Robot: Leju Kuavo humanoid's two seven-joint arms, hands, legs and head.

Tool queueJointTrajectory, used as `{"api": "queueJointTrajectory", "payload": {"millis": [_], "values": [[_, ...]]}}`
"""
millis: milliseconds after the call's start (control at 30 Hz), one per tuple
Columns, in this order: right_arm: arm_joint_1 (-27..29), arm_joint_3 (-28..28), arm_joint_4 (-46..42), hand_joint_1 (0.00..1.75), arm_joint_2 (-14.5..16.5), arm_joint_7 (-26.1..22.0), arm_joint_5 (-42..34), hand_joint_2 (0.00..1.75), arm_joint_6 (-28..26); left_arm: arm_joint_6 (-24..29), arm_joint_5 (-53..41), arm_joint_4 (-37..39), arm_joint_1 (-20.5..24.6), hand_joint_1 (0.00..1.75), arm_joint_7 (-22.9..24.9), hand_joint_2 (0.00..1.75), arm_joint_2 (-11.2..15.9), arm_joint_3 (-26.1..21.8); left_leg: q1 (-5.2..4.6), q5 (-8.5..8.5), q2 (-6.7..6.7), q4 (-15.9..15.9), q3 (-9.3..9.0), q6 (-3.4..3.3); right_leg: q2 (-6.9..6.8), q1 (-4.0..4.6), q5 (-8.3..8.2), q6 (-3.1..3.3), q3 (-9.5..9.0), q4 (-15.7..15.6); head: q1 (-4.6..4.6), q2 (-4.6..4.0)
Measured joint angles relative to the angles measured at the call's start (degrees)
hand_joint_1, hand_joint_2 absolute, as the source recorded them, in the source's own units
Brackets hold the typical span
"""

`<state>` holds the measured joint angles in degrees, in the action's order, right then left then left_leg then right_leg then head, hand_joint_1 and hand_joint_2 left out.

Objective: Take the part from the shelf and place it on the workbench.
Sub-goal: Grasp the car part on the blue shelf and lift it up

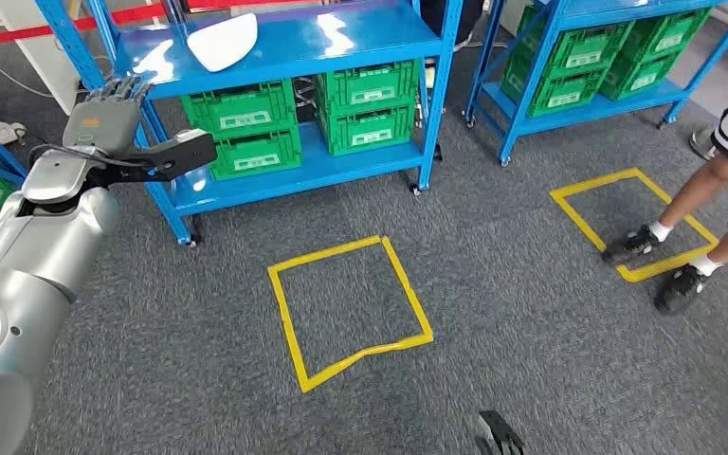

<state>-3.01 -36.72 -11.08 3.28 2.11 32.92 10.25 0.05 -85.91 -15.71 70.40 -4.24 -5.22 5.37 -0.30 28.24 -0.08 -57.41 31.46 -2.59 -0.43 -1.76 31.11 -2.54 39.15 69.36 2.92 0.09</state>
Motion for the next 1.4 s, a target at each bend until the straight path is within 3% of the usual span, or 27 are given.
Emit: {"api": "queueJointTrajectory", "payload": {"millis": [100, 133, 233, 300, 400, 433, 500, 533, 600, 633, 667, 700, 767, 800, 833, 867, 933, 1000, 1033, 1067, 1133, 1167, 1200, 1300, 1333, 1367, 1400], "values": [[0.21, 0.00, 0.02, 0.00, 0.00, 0.09, 0.02, 0.00, -0.05, 0.05, 0.03, 0.08, -0.49, 0.00, -0.06, 0.00, -0.03, 0.02, 0.02, 0.51, -0.56, -0.02, -0.47, 0.24, 0.24, -0.01, 0.63, -0.29, 4.02, 4.83, 0.00, 0.00], [0.29, -0.01, 0.03, 0.00, 0.00, 0.12, 0.01, 0.00, -0.07, 0.12, 0.05, 0.10, -0.71, 0.00, -0.07, 0.00, -0.03, 0.03, 0.11, 0.88, -0.81, -0.05, -0.86, 0.47, 0.28, -0.07, -0.23, -0.45, 4.71, 4.48, 0.00, -0.01], [0.48, -0.07, 0.13, 0.00, 0.03, 0.23, -0.03, 0.00, -0.07, 0.57, 0.09, 0.14, -1.00, 0.00, -0.04, 0.00, 0.01, 0.03, 0.53, 2.64, -1.32, -0.42, -2.45, 1.52, 0.28, -0.47, -6.48, -0.87, 1.91, -5.84, 0.06, -0.01], [0.54, -0.18, 0.28, 0.00, 0.08, 0.25, -0.06, 0.00, -0.06, 0.93, 0.11, 0.12, -1.08, 0.00, -0.01, 0.00, 0.08, 0.03, 0.51, 3.84, -1.53, -0.49, -3.00, 2.43, 0.29, -0.36, -7.86, -0.26, 0.30, -9.97, 0.10, 0.00], [0.60, -0.28, 0.37, 0.00, 0.11, 0.20, -0.07, 0.00, -0.05, 1.46, 0.17, -0.20, -1.21, 0.00, -0.06, 0.00, 0.24, 0.03, 0.51, 3.50, -1.54, -2.13, -3.16, 3.76, 0.35, -0.23, -6.46, 1.55, -1.07, -10.15, 0.08, 0.00], [0.61, -0.30, 0.37, 0.00, 0.11, 0.18, -0.08, 0.00, -0.05, 1.60, 0.19, -0.31, -1.21, 0.00, -0.08, 0.00, 0.29, 0.03, 0.59, 2.46, -1.26, -4.59, -2.13, 4.10, 0.34, -0.32, -5.91, 2.04, -1.85, -10.26, -0.04, 0.00], [0.62, -0.33, 0.37, 0.00, 0.11, 0.19, -0.09, 0.00, -0.06, 1.73, 0.21, -0.40, -1.30, 0.00, -0.12, 0.00, 0.40, 0.04, 0.69, 1.44, -0.57, -11.53, 2.70, 4.54, 0.33, -0.38, -4.66, 2.65, -3.71, -10.60, -0.22, -0.01], [0.64, -0.34, 0.37, 0.00, 0.11, 0.21, -0.09, 0.00, -0.06, 1.75, 0.21, -0.35, -1.44, 0.00, -0.13, 0.00, 0.49, 0.05, 0.71, 2.37, -0.38, -14.86, 5.58, 4.66, 0.36, -0.38, -3.86, 2.79, -4.72, -10.73, -0.30, -0.01], [0.76, -0.35, 0.39, 0.00, 0.11, 0.23, -0.09, 0.00, -0.05, 1.74, 0.21, -0.25, -1.82, 0.00, -0.11, 0.00, 0.69, 0.05, 0.73, 6.52, -0.30, -17.84, 10.24, 4.64, 0.49, -0.39, -2.06, 2.89, -6.91, -10.86, -0.32, -0.01], [0.85, -0.35, 0.40, 0.00, 0.11, 0.23, -0.09, 0.00, -0.05, 1.74, 0.21, -0.21, -1.96, 0.00, -0.09, 0.00, 0.78, 0.05, 0.72, 8.10, -0.29, -17.16, 11.52, 4.58, 0.56, -0.39, -1.10, 2.87, -8.12, -10.87, -0.32, 0.00], [0.91, -0.35, 0.41, 0.00, 0.11, 0.23, -0.09, 0.00, -0.04, 1.74, 0.21, -0.18, -2.02, 0.00, -0.09, 0.00, 0.84, 0.05, 0.70, 8.32, -0.28, -15.18, 12.16, 4.45, 0.61, -0.39, -0.07, 2.79, -9.41, -10.88, -0.31, 0.00], [0.95, -0.35, 0.43, 0.00, 0.11, 0.24, -0.10, 0.00, -0.04, 1.74, 0.21, -0.13, -2.06, 0.00, -0.09, 0.00, 0.92, 0.05, 0.67, 6.26, -0.21, -12.02, 12.33, 4.23, 0.63, -0.38, 1.02, 2.66, -10.75, -10.92, -0.32, 0.00], [0.87, -0.37, 0.52, 0.00, 0.13, 0.31, -0.14, 0.00, -0.05, 1.69, 0.21, 0.12, -2.22, 0.00, -0.09, 0.00, 1.20, 0.06, 0.42, -3.12, 0.16, -4.94, 12.19, 3.73, 0.73, -0.29, 3.25, 2.15, -13.27, -11.00, -0.48, 0.00], [0.81, -0.38, 0.57, 0.00, 0.14, 0.38, -0.16, 0.00, -0.05, 1.63, 0.22, 0.19, -2.32, 0.00, -0.09, 0.00, 1.32, 0.07, 0.25, -6.98, 0.31, -2.81, 11.84, 3.47, 0.76, -0.26, 4.24, 1.79, -14.25, -11.39, -0.58, 0.00], [0.75, -0.39, 0.61, 0.00, 0.14, 0.44, -0.21, 0.00, -0.06, 1.57, 0.22, 0.14, -2.33, 0.00, -0.09, 0.00, 1.34, 0.09, 0.13, -9.02, 0.34, -1.76, 11.45, 3.17, 0.79, -0.17, 4.71, 1.35, -15.20, -11.65, -0.66, 0.00], [0.63, -0.40, 0.60, 0.00, 0.10, 0.48, -0.29, 0.00, -0.06, 1.52, 0.23, -0.04, -2.14, 0.00, -0.09, 0.00, 1.30, 0.11, 0.06, -8.66, 0.25, -1.75, 10.80, 2.85, 0.81, -0.14, 4.46, 0.91, -15.64, -11.52, -0.73, 0.00], [0.28, -0.43, 0.60, 0.00, 0.02, 0.44, -0.45, 0.00, -0.05, 1.52, 0.24, -0.40, -1.48, 0.00, -0.07, 0.00, 1.02, 0.22, 0.25, -7.39, -0.13, -1.17, 9.01, 2.05, 0.70, -0.14, 1.86, 0.29, -14.11, -7.57, -0.60, 0.00], [-0.01, -0.56, 0.61, 0.00, 0.00, 0.43, -0.50, 0.00, -0.03, 1.55, 0.26, -0.43, -1.10, 0.00, -0.06, 0.00, 0.76, 0.46, 0.34, -5.92, -0.44, -0.42, 6.58, 1.39, 0.65, -0.12, -0.15, 0.21, -8.81, -0.16, -0.37, 0.00], [0.01, -0.69, 0.61, 0.00, 0.00, 0.48, -0.50, 0.00, -0.02, 1.55, 0.26, -0.36, -1.22, 0.00, -0.07, 0.00, 0.63, 0.57, 0.26, -4.98, -0.56, -0.08, 5.26, 1.15, 0.63, 0.04, 0.55, 0.28, -5.86, 2.87, -0.26, 0.00], [0.09, -0.84, 0.62, 0.00, 0.00, 0.56, -0.48, 0.00, -0.02, 1.55, 0.27, -0.28, -1.46, 0.00, -0.07, 0.00, 0.49, 0.65, 0.19, -3.98, -0.71, 0.23, 3.88, 0.98, 0.63, 0.22, 2.70, 0.37, -3.21, 4.60, -0.19, 0.00], [0.38, -1.16, 0.63, 0.00, 0.00, 0.69, -0.39, 0.00, -0.04, 1.55, 0.29, -0.14, -1.98, 0.00, -0.07, 0.00, 0.31, 0.73, 0.04, -1.71, -1.03, 0.67, 0.83, 0.87, 0.64, 0.62, 8.05, 0.54, 0.80, 4.17, -0.09, 0.00], [0.55, -1.26, 0.64, 0.00, 0.00, 0.71, -0.32, 0.00, -0.05, 1.55, 0.30, -0.05, -2.14, 0.00, -0.07, 0.00, 0.29, 0.76, -0.04, -0.47, -1.15, 0.79, -0.80, 0.90, 0.64, 0.79, 9.20, 0.69, 2.10, 2.28, -0.05, 0.00], [0.73, -1.33, 0.66, 0.00, 0.00, 0.69, -0.25, 0.00, -0.05, 1.56, 0.30, 0.04, -2.27, 0.00, -0.07, 0.00, 0.28, 0.80, -0.12, 0.88, -1.23, 0.86, -2.50, 0.94, 0.65, 0.95, 7.90, 0.93, 2.95, -0.63, -0.02, 0.00], [1.41, -1.37, 0.82, 0.00, 0.01, 0.48, -0.04, 0.00, -0.04, 1.60, 0.36, 0.53, -2.83, 0.00, -0.07, 0.00, 0.33, 0.93, -0.51, 4.93, -1.56, 0.98, -6.44, 1.35, 0.66, 1.54, -7.80, 2.00, 3.15, -9.80, -0.11, 0.00], [1.51, -1.38, 0.88, 0.00, 0.01, 0.37, 0.03, 0.00, -0.03, 1.62, 0.39, 0.51, -2.92, 0.00, -0.08, 0.00, 0.35, 0.97, -0.61, 5.87, -1.72, 1.06, -7.49, 1.63, 0.67, 1.67, -11.08, 2.37, 2.77, -10.91, -0.22, 0.00], [1.41, -1.38, 0.90, 0.00, 0.01, 0.24, 0.09, 0.00, -0.03, 1.68, 0.42, 0.28, -2.69, 0.00, -0.08, 0.00, 0.34, 1.00, -0.68, 6.13, -1.89, 0.62, -8.09, 1.99, 0.66, 1.79, -11.42, 2.75, 2.30, -10.95, -0.28, 0.00], [1.19, -1.38, 0.90, 0.00, 0.02, 0.15, 0.14, 0.00, -0.02, 1.73, 0.44, -0.08, -2.30, 0.00, -0.09, 0.00, 0.36, 1.01, -0.66, 5.44, -1.88, -0.92, -7.58, 2.37, 0.67, 1.71, -10.52, 3.21, 1.60, -10.80, -0.24, 0.00]]}}
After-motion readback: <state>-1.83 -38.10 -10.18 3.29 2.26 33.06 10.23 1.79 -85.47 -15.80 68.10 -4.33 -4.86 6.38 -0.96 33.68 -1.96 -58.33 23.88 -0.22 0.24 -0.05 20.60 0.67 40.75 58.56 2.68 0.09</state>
